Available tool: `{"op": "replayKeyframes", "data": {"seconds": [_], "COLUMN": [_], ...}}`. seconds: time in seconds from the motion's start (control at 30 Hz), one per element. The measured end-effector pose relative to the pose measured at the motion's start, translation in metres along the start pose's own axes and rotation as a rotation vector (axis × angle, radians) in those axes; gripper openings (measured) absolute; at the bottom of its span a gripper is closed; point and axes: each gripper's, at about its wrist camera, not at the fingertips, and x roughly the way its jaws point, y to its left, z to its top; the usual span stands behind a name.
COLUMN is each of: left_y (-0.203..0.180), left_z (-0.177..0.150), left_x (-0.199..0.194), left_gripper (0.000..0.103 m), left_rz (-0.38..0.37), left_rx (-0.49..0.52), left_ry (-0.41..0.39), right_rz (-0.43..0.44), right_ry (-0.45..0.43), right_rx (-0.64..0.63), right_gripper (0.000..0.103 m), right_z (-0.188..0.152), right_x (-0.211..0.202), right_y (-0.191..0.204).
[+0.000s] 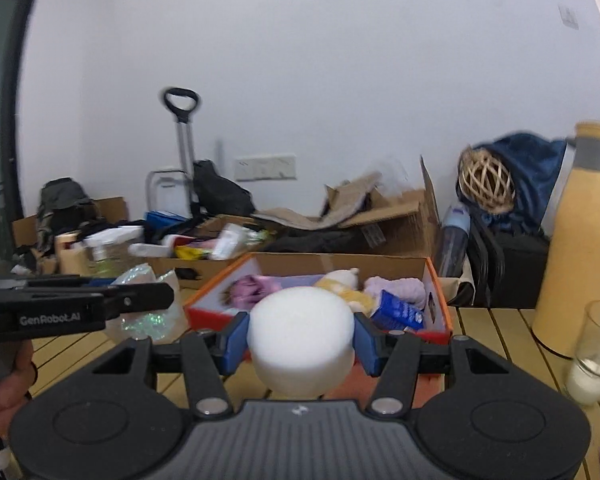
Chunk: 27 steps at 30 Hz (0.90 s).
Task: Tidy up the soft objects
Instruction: 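Carry the bag with the left gripper while the right carries the puck into the box, open both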
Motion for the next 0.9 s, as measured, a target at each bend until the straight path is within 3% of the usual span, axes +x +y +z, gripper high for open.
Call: {"op": "replayKeyframes", "data": {"seconds": [0.2,0.37,0.4,0.47,0.63,0.73,0.9], "left_y": [0.027,0.029,0.027,0.024,0.020,0.020,0.017], "left_z": [0.035,0.034,0.032,0.028,0.034,0.043,0.047], "left_x": [0.128,0.190,0.198,0.206,0.193,0.164,0.085], "left_gripper": [0.031,0.033,0.037,0.053,0.071,0.072,0.076], "left_rz": [-0.018,-0.020,-0.029,-0.059,-0.057,-0.049,0.006], "left_rx": [-0.079,-0.124,-0.129,-0.138,-0.093,-0.071,0.019], "left_ry": [0.155,0.284,0.298,0.319,0.269,0.224,0.104], "right_rz": [-0.038,-0.076,-0.080,-0.071,-0.127,-0.127,-0.109], "right_ry": [0.130,0.266,0.277,0.317,0.305,0.269,0.160], "right_rx": [0.068,0.079,0.080,0.076,0.066,0.131,0.107], "right_gripper": [0.054,0.055,0.056,0.056,0.069,0.069,0.071], "right_z": [0.026,0.019,0.016,0.010,0.006,0.016,0.040], "right_x": [0.121,0.189,0.193,0.200,0.184,0.162,0.104], "right_y": [-0.052,-0.069,-0.070,-0.070,-0.079,-0.090,-0.074]}}
